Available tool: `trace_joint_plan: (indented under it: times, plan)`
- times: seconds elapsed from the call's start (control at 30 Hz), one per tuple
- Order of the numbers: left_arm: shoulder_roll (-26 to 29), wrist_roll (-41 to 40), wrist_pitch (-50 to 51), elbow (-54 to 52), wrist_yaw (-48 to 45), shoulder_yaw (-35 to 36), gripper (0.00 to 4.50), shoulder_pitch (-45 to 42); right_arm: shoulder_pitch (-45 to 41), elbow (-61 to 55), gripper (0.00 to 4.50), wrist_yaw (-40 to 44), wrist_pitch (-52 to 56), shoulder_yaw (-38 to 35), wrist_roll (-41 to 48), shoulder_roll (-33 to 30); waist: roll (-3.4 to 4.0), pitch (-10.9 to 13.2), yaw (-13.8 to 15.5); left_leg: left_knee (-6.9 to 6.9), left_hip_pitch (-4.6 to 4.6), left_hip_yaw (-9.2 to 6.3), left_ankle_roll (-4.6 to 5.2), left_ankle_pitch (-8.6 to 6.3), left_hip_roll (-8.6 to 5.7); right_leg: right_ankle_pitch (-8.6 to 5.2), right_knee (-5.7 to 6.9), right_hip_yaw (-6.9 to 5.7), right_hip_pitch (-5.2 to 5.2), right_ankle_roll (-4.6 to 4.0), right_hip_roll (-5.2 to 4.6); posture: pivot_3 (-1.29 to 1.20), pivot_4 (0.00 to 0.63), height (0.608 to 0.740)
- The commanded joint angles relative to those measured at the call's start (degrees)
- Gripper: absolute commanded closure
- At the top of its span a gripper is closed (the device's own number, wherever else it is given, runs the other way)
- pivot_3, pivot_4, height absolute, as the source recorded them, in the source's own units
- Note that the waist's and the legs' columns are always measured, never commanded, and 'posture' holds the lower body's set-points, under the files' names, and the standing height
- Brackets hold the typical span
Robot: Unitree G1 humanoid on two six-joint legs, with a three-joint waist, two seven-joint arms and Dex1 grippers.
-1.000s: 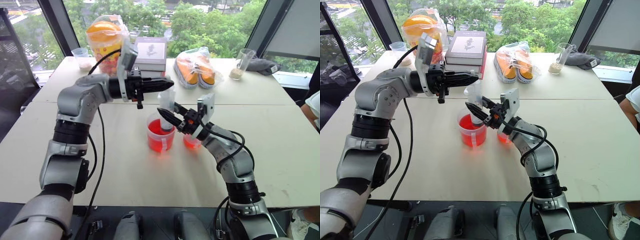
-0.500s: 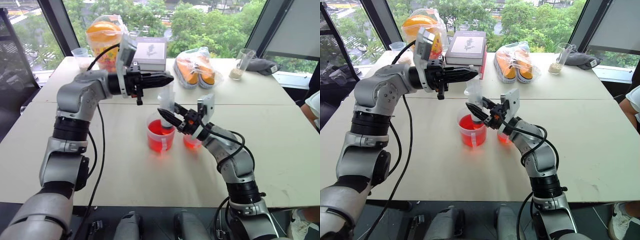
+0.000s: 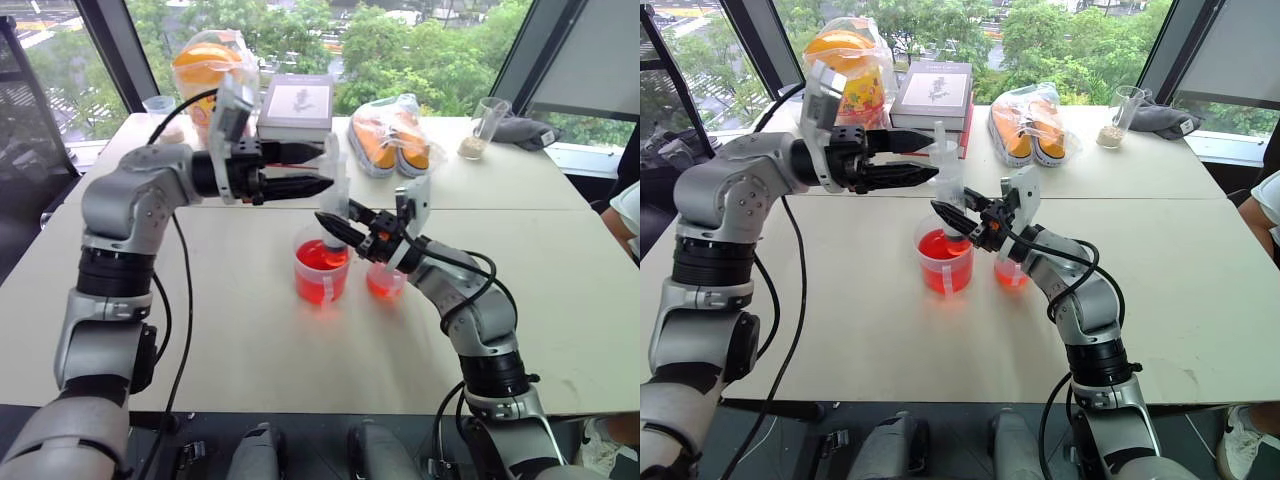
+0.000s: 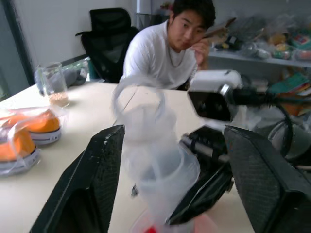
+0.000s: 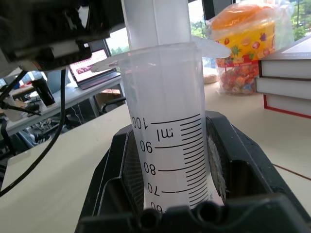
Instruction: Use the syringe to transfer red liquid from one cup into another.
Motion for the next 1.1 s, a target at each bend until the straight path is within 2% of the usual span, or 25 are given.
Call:
trace_joint_plan:
  times: [0.03,0.3,0.5,0.7,0.87,1.1]
  plan:
    - [2.3,-1.1,1.5,-2.9,0.4,2.2,1.13,1.7,-3.3,-4.3,3.01,-0.5,-0.8,-2.2,2.4,-0.3,0.0,0.0,0.0,0.0,0.0,0.0,0.0,0.0,0.0,0.0,0.0,0.0,0.0,0.0,0.0,0.0,0.15,0.74]
    - [4.5,-2.3,2.7,-4.0,1.8,4.4,1.13,4.2,-6.7,-7.8,3.01,-4.1,2.4,-5.4,5.9,-1.5,0.0,0.0,0.3,0.0,-0.01,0.01,0.0,0.0,0.0,0.0,-0.01,-0.01,0.0,0.0,-0.03,0.0,0.15,0.74]
    - [1.5,-1.8,1.2,-2.9,2.2,3.1,1.13,2.7,-10.8,-10.4,3.01,-7.4,7.1,-14.8,10.9,-9.3,-0.01,0.0,0.6,0.01,-0.03,0.0,0.0,0.0,-0.02,0.0,-0.04,-0.03,0.03,0.0,-0.07,0.0,0.15,0.74]
    - [-0.8,-1.0,-0.2,-1.3,0.8,1.5,1.13,0.9,-1.8,-12.2,3.01,-8.2,6.5,-17.4,10.3,-12.8,-0.01,0.0,0.2,-0.04,0.0,0.0,0.01,-0.01,-0.01,0.0,-0.11,-0.03,0.05,0.0,-0.01,0.0,0.15,0.74]
    - [-5.2,1.3,-4.5,5.4,0.4,0.0,1.13,-4.9,5.6,-12.2,3.01,-8.6,2.9,-15.0,8.4,-10.3,-0.01,0.0,0.2,0.01,0.0,0.02,0.01,0.0,-0.02,0.0,-0.04,0.03,0.02,0.0,0.01,0.0,0.15,0.74]
    - [-11.7,3.7,-9.6,13.9,-1.8,-1.8,1.13,-13.4,8.8,-10.8,3.01,-8.9,-0.8,-12.9,6.0,-9.1,-0.01,0.0,0.3,0.02,-0.04,0.01,0.02,0.0,-0.04,-0.01,-0.13,0.02,0.04,0.01,0.02,0.0,0.15,0.74]
